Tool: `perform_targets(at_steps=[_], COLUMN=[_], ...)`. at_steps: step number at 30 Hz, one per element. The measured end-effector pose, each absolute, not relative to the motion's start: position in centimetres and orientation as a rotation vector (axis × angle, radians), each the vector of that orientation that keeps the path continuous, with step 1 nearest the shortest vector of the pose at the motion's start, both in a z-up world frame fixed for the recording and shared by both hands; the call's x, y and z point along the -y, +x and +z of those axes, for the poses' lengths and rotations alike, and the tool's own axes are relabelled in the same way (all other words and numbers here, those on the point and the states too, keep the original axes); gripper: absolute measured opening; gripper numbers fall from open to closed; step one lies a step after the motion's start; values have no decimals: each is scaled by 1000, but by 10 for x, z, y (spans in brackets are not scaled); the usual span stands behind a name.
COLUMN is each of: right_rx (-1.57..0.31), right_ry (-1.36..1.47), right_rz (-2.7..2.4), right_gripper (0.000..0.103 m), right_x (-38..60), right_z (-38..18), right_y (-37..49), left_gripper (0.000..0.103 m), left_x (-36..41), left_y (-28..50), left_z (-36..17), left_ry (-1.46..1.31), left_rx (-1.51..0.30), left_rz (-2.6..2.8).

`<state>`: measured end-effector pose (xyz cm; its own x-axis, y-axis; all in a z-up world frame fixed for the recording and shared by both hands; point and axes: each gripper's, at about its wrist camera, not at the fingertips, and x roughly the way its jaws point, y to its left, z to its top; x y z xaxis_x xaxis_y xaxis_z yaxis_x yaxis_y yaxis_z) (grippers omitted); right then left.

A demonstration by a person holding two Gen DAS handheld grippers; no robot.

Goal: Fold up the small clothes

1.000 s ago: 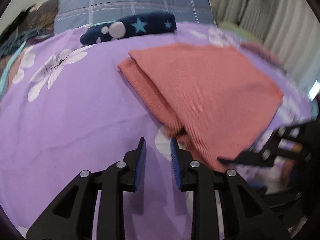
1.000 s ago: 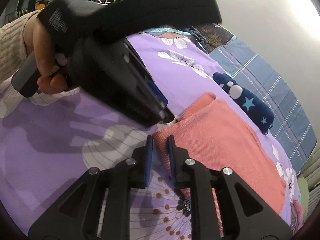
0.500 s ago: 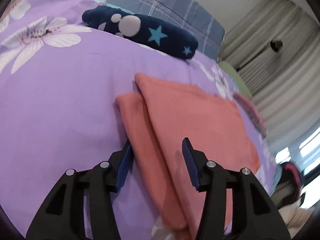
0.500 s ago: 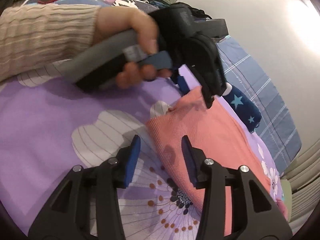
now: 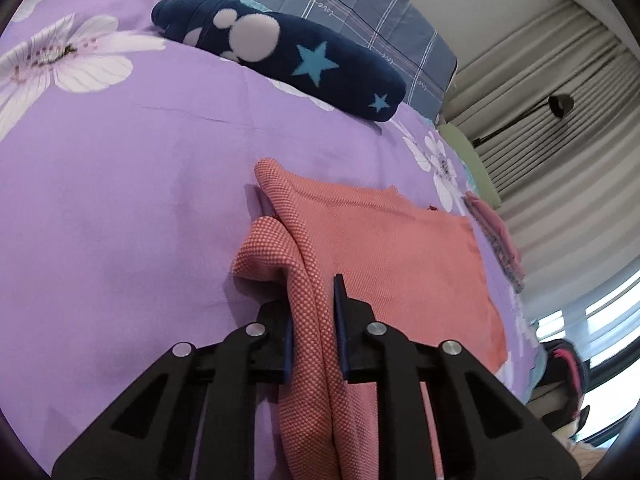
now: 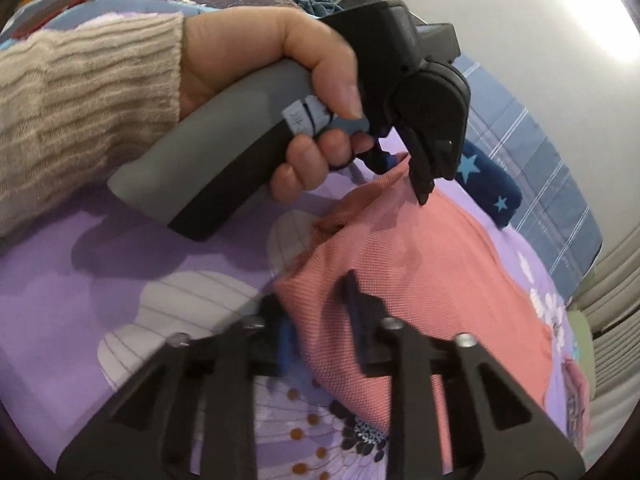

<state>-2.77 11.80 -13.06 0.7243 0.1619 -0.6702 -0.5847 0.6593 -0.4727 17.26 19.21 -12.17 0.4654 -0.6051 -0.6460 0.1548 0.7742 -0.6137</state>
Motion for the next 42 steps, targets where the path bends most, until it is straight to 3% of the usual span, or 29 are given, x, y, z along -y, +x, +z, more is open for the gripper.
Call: perform_targets(at_steps=[5, 20, 29, 42], right_rx=[-675, -550, -566, -598], right_ry=[-595, -406, -138, 165], right_rz=[471, 415, 339, 250], right_gripper=[7, 7, 7, 7], right_x=[-103, -38, 66, 214], right_z=[-112, -54, -30, -42], right_y=[-17, -26, -21, -18], left_gripper=[14, 13, 13, 12], left_x=[-188, -146, -63, 83], left_y=[173, 168, 175, 185], left_z=[-113, -47, -13, -11], left_ry=[-495, -371, -231, -88], left_rx=[-980, -917, -928, -970], left_rz=[-476, -450, -424, -465])
